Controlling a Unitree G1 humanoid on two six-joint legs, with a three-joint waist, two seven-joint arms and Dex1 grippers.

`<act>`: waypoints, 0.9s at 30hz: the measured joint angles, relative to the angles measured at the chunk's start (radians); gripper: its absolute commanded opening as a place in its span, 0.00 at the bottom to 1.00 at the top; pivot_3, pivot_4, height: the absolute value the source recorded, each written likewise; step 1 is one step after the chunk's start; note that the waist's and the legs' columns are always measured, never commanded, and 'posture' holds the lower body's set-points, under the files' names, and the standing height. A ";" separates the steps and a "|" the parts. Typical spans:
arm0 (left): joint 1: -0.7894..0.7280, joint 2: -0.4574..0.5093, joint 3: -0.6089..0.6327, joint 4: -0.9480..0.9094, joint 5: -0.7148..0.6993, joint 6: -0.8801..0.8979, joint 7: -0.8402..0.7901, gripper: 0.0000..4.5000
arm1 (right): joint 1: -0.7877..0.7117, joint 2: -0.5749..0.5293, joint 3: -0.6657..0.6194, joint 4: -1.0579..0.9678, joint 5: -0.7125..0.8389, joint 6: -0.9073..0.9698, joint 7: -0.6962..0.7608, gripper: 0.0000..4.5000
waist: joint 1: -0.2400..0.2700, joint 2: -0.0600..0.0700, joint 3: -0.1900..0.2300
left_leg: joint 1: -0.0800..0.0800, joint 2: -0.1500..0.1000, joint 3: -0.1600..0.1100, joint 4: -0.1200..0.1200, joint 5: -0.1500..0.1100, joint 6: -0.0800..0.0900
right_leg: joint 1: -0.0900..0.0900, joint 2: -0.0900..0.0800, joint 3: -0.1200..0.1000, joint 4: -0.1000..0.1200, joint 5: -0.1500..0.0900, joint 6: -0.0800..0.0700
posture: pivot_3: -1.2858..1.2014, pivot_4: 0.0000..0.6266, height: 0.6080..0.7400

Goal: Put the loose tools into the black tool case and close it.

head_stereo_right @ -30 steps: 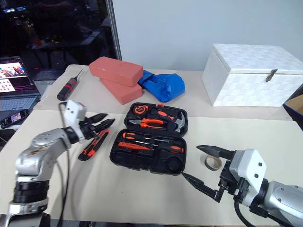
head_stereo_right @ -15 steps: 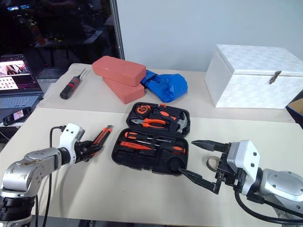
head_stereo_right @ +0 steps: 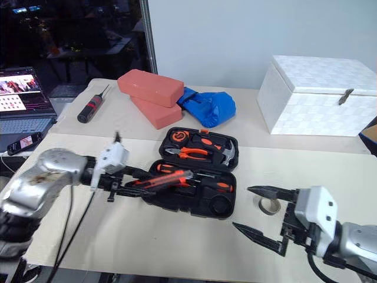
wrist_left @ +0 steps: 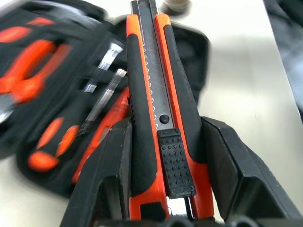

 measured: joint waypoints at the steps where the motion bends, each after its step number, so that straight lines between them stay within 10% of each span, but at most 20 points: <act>1: -0.051 -0.021 -0.060 0.065 0.048 -0.077 -0.056 0.38 | 0.018 -0.002 -0.043 0.004 0.000 -0.001 0.024 1.00 | 0.000 0.000 0.000 | 0.000 0.000 0.000 0.000 0.000 0.000 | 0.000 0.000 0.000 0.000 0.000 0.000 | 0.52 0.24 1.00; 20: -0.221 -0.231 -0.226 0.420 0.300 -0.395 -0.174 0.38 | 0.030 0.006 -0.079 -0.040 0.000 -0.001 -0.028 1.00 | -0.009 0.000 0.000 | -0.001 0.000 -0.002 0.002 0.000 0.000 | 0.001 0.001 0.001 0.002 0.000 0.002 | 0.52 0.24 1.00; 25: -0.215 -0.240 -0.206 0.359 0.291 -0.271 -0.165 0.80 | 0.016 0.006 -0.058 -0.044 0.000 -0.001 -0.039 1.00 | -0.005 0.000 0.000 | -0.001 0.000 -0.002 0.004 0.000 0.000 | 0.001 0.001 0.001 0.002 0.000 0.002 | 0.52 0.24 1.00; 27: -0.202 -0.241 -0.174 0.324 0.232 -0.188 -0.166 0.80 | 0.016 0.006 -0.058 -0.044 0.000 -0.001 -0.039 1.00 | -0.008 0.000 0.000 | -0.002 0.000 -0.002 0.004 0.000 0.000 | 0.000 0.001 0.001 0.002 0.000 0.002 | 0.52 0.24 1.00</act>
